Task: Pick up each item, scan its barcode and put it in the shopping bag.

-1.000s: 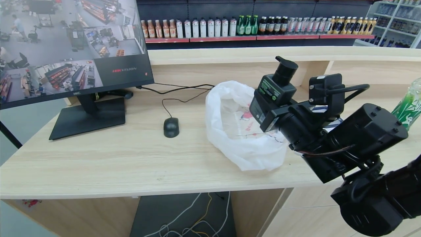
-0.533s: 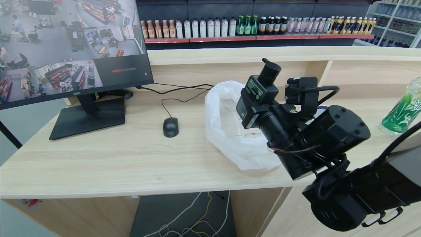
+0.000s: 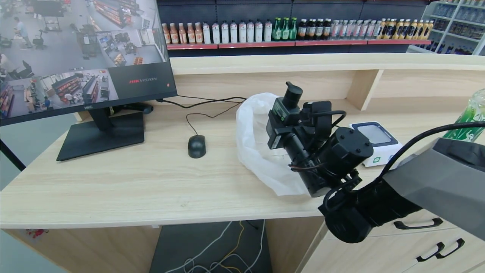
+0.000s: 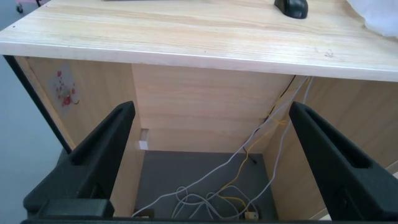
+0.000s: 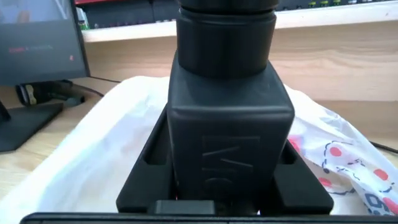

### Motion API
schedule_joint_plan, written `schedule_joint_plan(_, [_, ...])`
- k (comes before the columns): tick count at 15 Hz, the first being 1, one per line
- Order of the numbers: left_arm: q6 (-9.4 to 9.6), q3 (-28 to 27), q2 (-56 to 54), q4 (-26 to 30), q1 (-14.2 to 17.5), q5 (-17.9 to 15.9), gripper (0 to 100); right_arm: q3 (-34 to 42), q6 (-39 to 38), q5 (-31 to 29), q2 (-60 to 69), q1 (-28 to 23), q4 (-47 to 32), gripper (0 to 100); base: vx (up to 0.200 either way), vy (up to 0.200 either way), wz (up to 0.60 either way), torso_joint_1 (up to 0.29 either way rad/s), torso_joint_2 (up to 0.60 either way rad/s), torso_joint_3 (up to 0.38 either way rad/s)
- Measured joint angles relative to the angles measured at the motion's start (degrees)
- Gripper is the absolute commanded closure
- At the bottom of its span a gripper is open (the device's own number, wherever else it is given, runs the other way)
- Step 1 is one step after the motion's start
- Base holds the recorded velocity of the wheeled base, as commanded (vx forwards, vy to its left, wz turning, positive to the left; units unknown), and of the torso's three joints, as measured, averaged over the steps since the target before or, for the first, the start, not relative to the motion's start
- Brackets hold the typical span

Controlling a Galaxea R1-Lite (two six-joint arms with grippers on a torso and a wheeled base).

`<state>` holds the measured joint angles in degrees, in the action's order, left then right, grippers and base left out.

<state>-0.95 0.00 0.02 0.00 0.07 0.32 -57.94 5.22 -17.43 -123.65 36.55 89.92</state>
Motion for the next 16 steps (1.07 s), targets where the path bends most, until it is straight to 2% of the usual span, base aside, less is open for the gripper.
schedule_joint_plan(6, [0.0,0.0,0.0,0.0,0.0,0.0,0,-1.9,-1.3,0.6,-4.9,-4.3,0.0,100,0.0,0.0,0.0,0.0,0.0,0.0])
schedule_joint_plan(16, [0.0,0.0,0.0,0.0,0.0,0.0,0,-2.9,-0.2,0.6,-9.3,-5.1,0.1,100,0.0,0.0,0.0,0.0,0.0,0.0])
